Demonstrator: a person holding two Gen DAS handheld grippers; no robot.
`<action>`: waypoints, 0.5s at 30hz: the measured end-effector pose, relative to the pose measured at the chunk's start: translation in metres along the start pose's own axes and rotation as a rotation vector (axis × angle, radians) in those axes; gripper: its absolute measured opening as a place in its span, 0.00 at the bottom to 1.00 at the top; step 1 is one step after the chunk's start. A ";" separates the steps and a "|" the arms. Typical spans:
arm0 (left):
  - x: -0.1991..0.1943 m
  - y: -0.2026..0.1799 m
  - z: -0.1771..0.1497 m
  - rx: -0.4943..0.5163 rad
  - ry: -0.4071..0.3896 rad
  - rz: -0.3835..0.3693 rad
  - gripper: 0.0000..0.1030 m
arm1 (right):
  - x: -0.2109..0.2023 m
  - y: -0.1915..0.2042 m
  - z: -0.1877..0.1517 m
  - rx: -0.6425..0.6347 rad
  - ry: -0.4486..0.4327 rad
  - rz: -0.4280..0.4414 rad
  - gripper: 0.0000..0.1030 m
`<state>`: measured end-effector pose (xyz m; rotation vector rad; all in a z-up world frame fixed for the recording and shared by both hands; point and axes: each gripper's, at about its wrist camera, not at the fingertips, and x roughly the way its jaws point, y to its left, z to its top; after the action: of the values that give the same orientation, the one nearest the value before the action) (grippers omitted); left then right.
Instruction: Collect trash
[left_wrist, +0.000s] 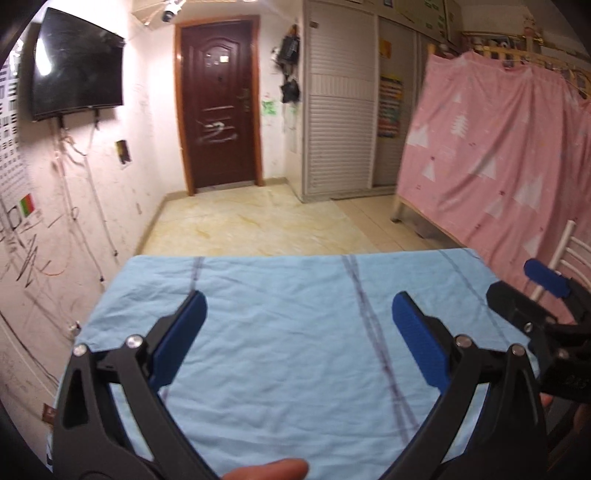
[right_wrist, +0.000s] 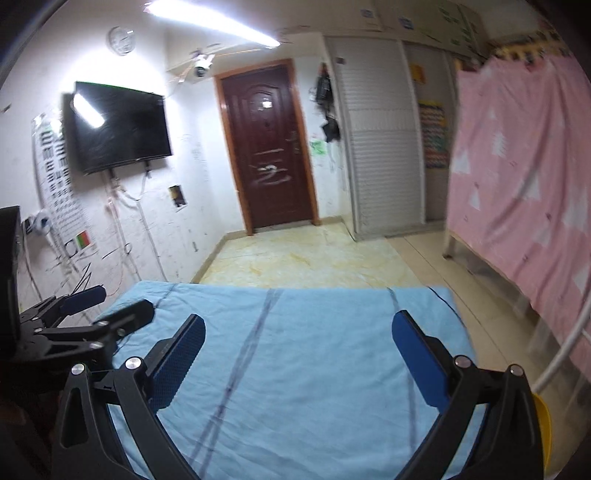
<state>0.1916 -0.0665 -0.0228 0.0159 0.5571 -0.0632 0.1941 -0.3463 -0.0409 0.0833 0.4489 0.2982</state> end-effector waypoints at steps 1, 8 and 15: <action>0.000 0.005 -0.001 -0.005 -0.002 0.007 0.93 | 0.005 0.009 0.002 -0.021 -0.003 0.012 0.91; 0.005 0.035 -0.006 -0.049 -0.006 0.026 0.93 | 0.021 0.042 0.002 -0.113 -0.020 0.032 0.91; 0.008 0.050 -0.014 -0.080 -0.035 0.019 0.93 | 0.032 0.049 -0.008 -0.123 0.010 0.040 0.91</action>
<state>0.1942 -0.0165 -0.0386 -0.0575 0.5236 -0.0231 0.2053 -0.2902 -0.0543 -0.0292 0.4382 0.3655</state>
